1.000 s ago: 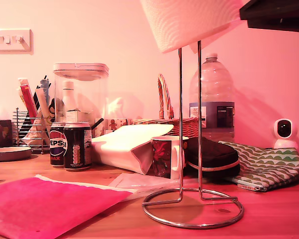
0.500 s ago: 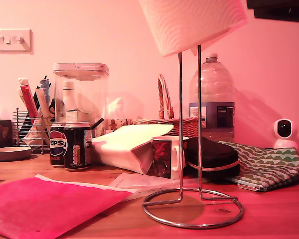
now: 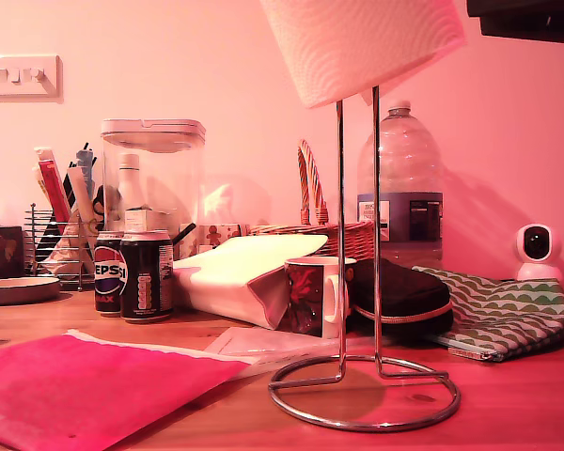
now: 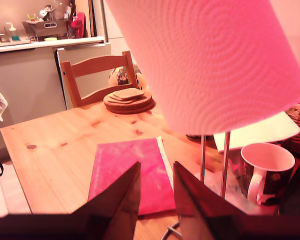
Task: Insert the paper towel roll into the metallic stand.
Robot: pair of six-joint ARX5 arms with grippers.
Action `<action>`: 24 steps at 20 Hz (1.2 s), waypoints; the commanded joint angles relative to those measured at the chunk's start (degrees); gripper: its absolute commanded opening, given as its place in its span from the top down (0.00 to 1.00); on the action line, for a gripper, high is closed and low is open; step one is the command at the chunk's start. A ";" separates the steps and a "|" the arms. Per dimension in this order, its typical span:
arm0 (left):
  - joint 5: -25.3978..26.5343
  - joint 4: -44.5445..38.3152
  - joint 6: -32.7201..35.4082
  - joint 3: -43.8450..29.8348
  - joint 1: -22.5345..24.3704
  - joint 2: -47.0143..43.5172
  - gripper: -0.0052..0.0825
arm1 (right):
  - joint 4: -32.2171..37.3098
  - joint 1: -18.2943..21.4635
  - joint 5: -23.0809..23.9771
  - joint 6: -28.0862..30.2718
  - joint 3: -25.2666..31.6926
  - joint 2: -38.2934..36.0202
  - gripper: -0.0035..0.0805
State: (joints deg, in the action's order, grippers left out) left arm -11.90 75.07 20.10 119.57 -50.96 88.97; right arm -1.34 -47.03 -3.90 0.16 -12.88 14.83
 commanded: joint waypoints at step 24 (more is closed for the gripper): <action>3.32 3.50 2.86 -3.93 -2.10 5.11 0.92 | -9.31 4.85 8.31 -26.93 -11.52 0.87 0.50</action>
State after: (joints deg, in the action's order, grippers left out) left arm -9.15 75.35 22.92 119.90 -53.17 88.97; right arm -10.11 -42.46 4.47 -24.95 -24.64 14.76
